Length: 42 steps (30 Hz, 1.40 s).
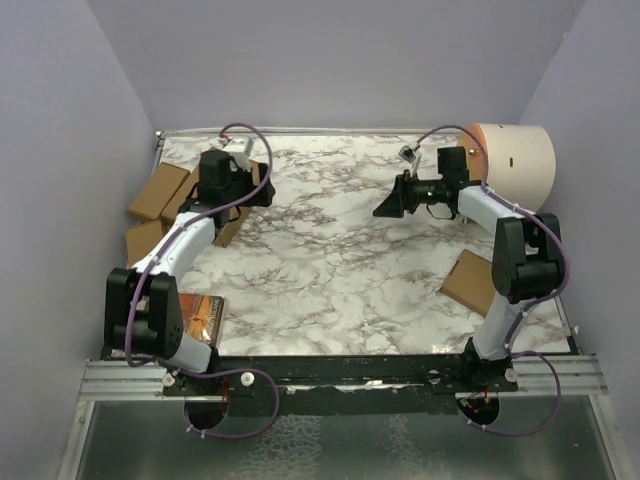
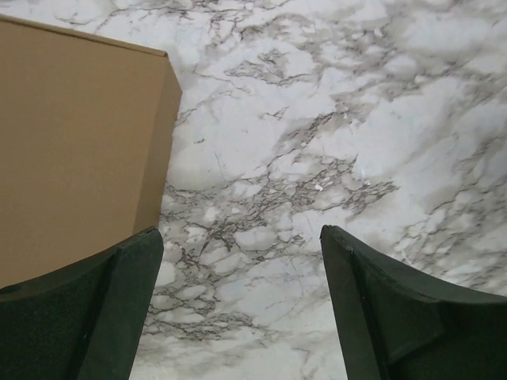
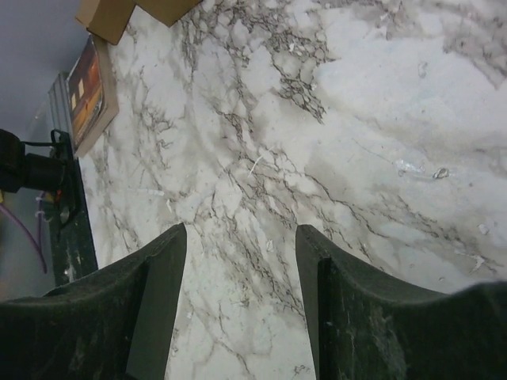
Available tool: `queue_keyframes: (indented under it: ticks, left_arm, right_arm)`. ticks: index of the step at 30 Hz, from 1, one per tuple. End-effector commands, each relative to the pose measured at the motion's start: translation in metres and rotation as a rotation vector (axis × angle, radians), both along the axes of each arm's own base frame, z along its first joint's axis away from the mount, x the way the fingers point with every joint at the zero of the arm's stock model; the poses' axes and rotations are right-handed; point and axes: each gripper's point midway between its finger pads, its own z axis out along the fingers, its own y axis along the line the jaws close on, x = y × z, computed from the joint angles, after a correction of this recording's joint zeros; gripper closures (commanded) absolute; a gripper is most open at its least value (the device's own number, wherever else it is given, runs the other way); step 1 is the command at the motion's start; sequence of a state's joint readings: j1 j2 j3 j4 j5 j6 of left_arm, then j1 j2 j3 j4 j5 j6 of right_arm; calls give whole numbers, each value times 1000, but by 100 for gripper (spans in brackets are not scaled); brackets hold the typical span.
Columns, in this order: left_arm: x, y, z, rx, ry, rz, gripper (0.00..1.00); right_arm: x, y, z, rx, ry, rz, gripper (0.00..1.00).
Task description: Fold the paper box
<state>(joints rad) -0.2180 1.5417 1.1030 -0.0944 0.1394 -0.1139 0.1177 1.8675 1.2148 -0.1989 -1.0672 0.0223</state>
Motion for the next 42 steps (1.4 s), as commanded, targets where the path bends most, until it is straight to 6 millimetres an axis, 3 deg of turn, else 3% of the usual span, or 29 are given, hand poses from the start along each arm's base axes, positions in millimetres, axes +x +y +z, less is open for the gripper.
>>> queue_keyframes:
  ticks: [1, 5, 10, 12, 16, 21, 24, 28, 31, 36, 42]
  left_arm:
    - [-14, -4, 50, -376, -107, -37, 15]
    - [-24, 6, 69, -475, -139, -16, 12]
    - [-27, 28, 102, -456, -193, 44, 9]
    - [-27, 40, 119, -414, -223, 88, 1]
    - [-33, 53, 169, -383, -318, 129, 1]
    - [-47, 49, 230, -401, -417, 82, 1]
    - [-54, 49, 265, -398, -466, 71, 1]
    - [-65, 47, 306, -397, -536, 44, 1]
    - [-71, 44, 319, -400, -552, 21, 1]
    - [-78, 39, 324, -404, -554, -11, 1]
    - [-79, 38, 317, -398, -538, -22, 1]
  right_arm:
    - [6, -9, 45, -86, -250, 52, 43]
    - [16, -27, 70, -237, -443, 27, 38]
    - [34, -61, 132, -439, -743, -116, 1]
    - [39, -75, 166, -482, -824, -218, 1]
    - [38, -97, 240, -471, -890, -455, 1]
    - [23, -104, 313, -376, -867, -606, 1]
    - [8, -100, 344, -341, -887, -586, 1]
    - [-10, -91, 366, -305, -911, -531, 1]
    - [-15, -93, 380, -252, -875, -589, 1]
    - [-17, -100, 396, -178, -809, -704, 1]
    - [-19, -101, 396, -176, -805, -712, 1]
